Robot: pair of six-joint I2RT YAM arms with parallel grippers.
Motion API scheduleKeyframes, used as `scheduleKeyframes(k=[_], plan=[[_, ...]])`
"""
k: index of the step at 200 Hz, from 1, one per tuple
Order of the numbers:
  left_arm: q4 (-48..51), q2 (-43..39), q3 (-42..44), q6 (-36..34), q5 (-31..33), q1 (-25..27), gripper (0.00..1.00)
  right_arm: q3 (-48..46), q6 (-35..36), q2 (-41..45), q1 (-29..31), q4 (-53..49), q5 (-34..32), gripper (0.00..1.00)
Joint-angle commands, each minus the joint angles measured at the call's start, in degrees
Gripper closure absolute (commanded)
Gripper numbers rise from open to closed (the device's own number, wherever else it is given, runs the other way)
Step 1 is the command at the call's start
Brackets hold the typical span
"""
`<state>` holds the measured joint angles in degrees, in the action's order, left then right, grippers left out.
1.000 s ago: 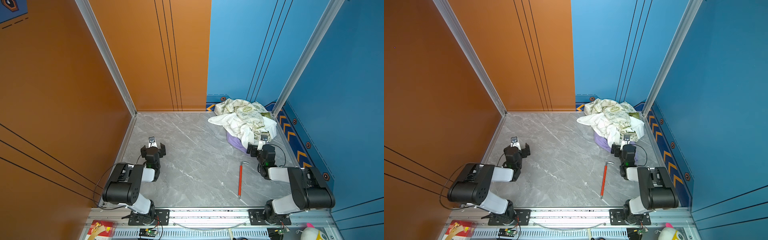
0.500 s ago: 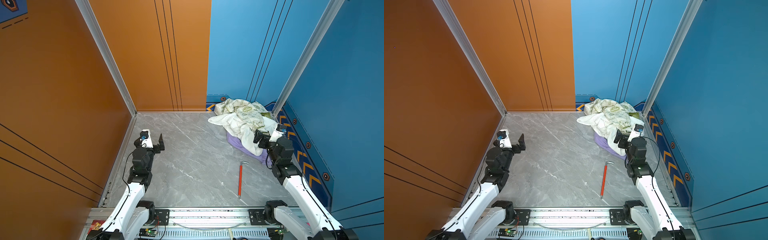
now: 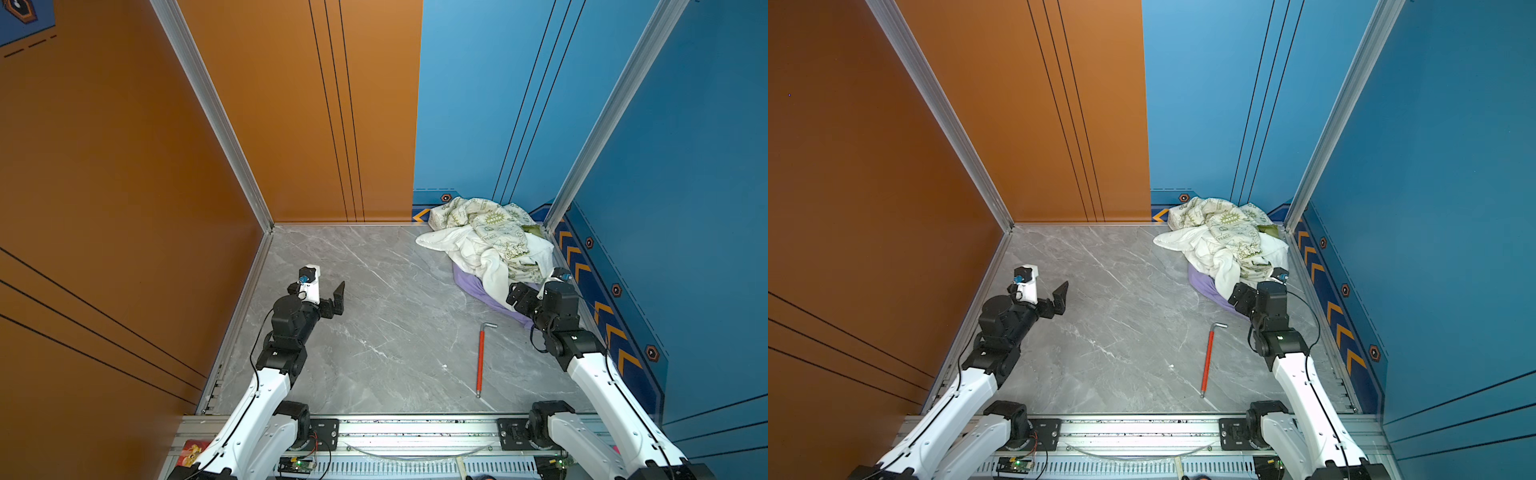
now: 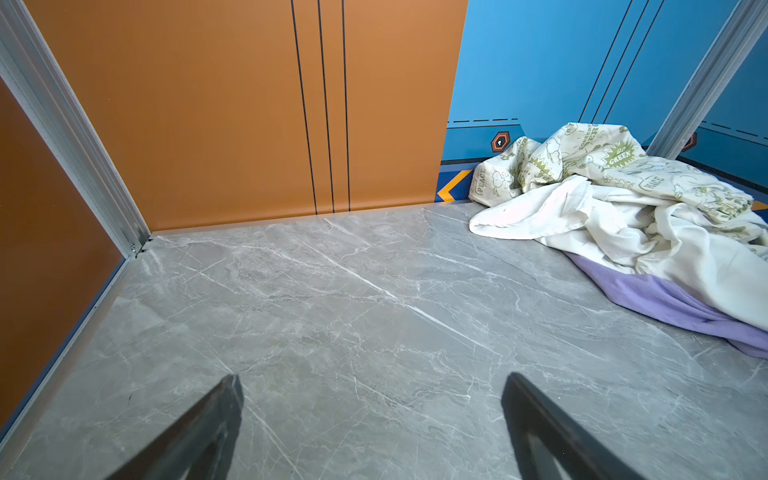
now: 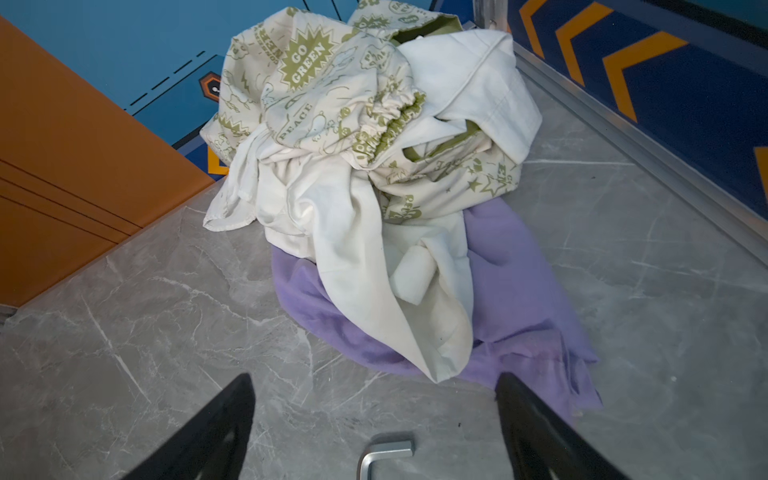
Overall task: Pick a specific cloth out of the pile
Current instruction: 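Raise both arms and move the right gripper toward the lavender cloth under the pile, then close the right gripper on the lavender cloth's edge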
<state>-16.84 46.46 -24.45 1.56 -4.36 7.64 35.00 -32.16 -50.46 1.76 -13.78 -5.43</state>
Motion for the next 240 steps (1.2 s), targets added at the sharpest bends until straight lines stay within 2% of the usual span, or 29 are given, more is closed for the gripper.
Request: scheduleKeyframes(k=[1,35,70,96,132,167,189,227,240], plan=[[0.6,-0.1,-1.2,0.6,-0.6,0.5,0.02,-2.5,-7.7,1.8,-3.4,-5.4,-5.3,0.14],[0.5,0.2,-1.4,0.9,-0.6,0.5,0.02,-6.0,-12.3,2.8,-11.0,-5.3,-0.5,0.21],[0.5,0.8,-1.7,1.3,-1.0,0.5,0.02,-6.5,-11.1,-1.3,-16.4,-3.7,7.6,0.3],[0.6,1.3,-1.8,1.7,-1.4,0.4,0.02,-6.1,-10.3,-5.8,-18.5,-0.8,13.0,0.35],[0.5,1.3,-1.8,1.8,-1.5,0.5,0.02,-5.1,-10.3,-13.0,-19.3,2.5,15.3,0.42],[0.5,1.3,-1.9,1.8,-1.6,0.5,0.02,-4.5,-10.9,-19.1,-19.5,5.8,15.9,0.61],[0.5,1.3,-1.9,1.8,-1.7,0.5,0.02,-4.2,-11.5,-21.4,-19.5,6.9,16.2,0.69],[0.5,1.4,-1.9,1.9,-1.8,0.5,0.02,-4.4,-13.1,-21.4,-19.5,8.7,17.2,0.91],[0.4,1.4,-1.9,1.9,-1.9,0.5,0.02,-4.2,-13.6,-20.2,-19.5,8.9,17.5,0.94]])
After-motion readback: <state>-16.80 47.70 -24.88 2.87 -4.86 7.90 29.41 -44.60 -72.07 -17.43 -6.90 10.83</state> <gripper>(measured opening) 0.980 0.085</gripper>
